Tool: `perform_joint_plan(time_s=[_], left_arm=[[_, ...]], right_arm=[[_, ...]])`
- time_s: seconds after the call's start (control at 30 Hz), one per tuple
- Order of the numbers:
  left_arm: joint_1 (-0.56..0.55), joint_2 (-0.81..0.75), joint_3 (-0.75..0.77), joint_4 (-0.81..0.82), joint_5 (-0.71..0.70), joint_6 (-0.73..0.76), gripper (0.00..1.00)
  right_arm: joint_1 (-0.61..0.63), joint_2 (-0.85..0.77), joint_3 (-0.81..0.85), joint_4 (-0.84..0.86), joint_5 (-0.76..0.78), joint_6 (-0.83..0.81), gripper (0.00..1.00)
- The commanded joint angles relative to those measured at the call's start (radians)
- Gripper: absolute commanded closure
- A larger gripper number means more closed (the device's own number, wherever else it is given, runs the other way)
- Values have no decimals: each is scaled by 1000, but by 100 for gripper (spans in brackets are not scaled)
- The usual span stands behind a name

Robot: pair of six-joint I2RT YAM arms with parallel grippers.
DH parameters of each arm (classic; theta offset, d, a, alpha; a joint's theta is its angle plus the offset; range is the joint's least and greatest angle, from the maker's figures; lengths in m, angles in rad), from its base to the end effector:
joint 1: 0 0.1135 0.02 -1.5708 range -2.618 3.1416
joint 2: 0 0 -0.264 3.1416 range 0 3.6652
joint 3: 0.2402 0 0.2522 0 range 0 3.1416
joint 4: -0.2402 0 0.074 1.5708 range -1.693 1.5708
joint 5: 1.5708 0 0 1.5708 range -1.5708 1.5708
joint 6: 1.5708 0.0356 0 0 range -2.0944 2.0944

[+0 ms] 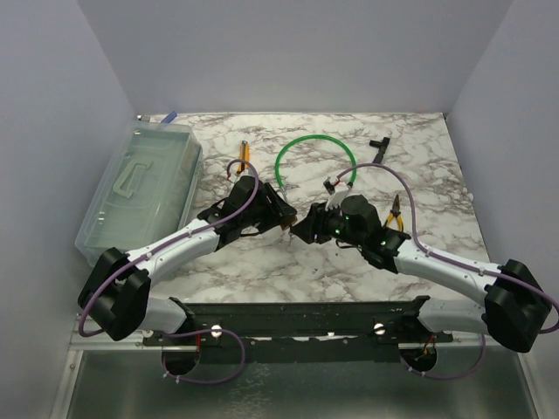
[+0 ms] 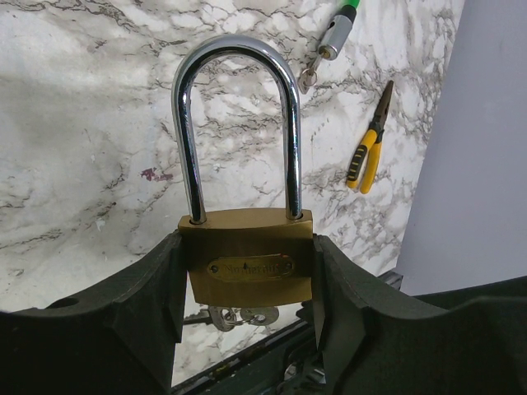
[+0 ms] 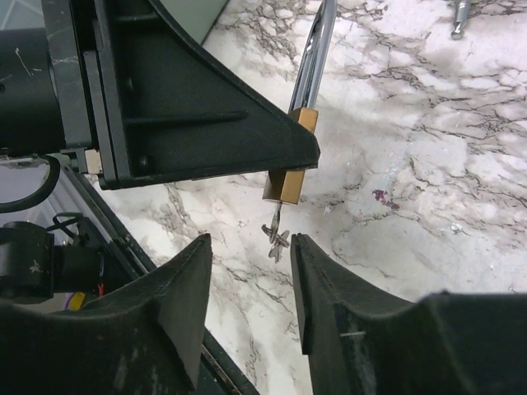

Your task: Unlock with the key

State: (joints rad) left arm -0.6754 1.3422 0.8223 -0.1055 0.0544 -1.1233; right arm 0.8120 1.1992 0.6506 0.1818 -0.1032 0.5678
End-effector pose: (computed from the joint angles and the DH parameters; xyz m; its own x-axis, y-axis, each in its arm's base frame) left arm 0.2262 -0.1837 0.2369 -0.7915 -0.5193 -0.3221 -0.1269 0.6553 -0.7447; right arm 0.1808 0.1960 0.2437 -0.6318 0.1111 -0.7671 -0.5316 0.6581 0.5332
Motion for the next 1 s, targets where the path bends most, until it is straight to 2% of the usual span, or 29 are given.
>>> perform_joint_plan(time_s=[0.0, 0.47, 0.8, 0.97], left_arm=[[3, -9, 18, 99, -6, -23, 100], [5, -34, 2, 101, 12, -24, 100], [3, -44, -7, 101, 25, -27, 100], [4, -49, -8, 101, 32, -29, 100]], right_arm=[[-2, 37, -3, 19, -40, 4, 57], [-2, 107, 20, 54, -22, 4, 76], [-2, 119, 41, 58, 10, -8, 78], [-2, 112, 49, 50, 54, -31, 88]])
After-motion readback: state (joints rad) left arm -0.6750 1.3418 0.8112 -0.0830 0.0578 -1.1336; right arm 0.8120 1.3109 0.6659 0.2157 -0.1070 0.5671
